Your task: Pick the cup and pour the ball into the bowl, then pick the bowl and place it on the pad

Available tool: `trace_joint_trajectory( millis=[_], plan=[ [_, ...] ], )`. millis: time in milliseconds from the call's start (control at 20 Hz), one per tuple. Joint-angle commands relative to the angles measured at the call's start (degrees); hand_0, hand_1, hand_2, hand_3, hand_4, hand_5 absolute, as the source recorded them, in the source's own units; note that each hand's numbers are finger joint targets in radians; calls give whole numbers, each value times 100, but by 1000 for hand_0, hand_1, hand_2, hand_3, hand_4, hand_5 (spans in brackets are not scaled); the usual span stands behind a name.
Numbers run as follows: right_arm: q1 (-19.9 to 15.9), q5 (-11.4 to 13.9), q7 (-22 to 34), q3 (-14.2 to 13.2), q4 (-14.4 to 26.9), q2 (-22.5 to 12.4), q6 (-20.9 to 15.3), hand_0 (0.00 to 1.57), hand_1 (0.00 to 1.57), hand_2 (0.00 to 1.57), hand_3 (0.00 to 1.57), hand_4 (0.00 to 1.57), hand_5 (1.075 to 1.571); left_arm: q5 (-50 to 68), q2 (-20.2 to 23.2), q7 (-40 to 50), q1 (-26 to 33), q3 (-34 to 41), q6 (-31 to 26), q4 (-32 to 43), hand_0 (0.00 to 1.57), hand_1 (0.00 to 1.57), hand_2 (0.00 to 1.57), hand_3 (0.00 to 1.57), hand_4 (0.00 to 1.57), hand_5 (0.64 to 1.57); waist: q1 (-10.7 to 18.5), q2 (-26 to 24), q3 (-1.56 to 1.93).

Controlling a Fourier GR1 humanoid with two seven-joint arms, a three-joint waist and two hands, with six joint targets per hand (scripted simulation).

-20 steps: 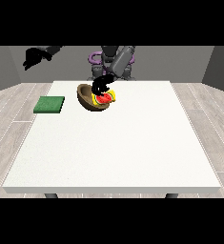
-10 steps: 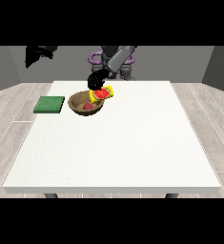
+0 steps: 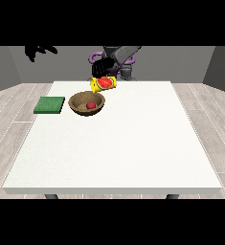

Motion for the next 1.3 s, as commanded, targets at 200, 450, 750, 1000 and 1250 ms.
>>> trace_joint_trajectory(
  millis=[200,450,750,1000,1250],
  plan=[
    [504,161,-358,-165,345,-355,-17,0,0,464,630,570,1564,1431,628,-641,-180,1492,425,-1058,1522,1522,1571,1571,1190,1484,780,-117,-3],
    [718,221,-412,-134,194,-144,-284,0,0,494,659,578,1567,2682,1074,-1753,632,2199,680,-1490,1527,1527,1571,1571,1316,1450,1025,43,-9],
    [508,149,-173,24,-106,221,-318,0,0,551,650,607,1570,5030,260,-2543,1072,3265,-46,-2072,950,950,1119,1016,1445,1269,988,322,-71],
    [503,26,-132,-26,-83,317,-266,0,0,425,461,664,1571,7317,5,-2544,764,4556,-921,-2888,0,0,0,0,579,1559,991,539,-98],
    [1090,-46,-218,-65,-98,603,-417,0,0,361,385,674,1571,8931,745,-2408,896,5597,-2836,-2985,0,0,0,0,397,1540,1321,376,-33]
  ],
)
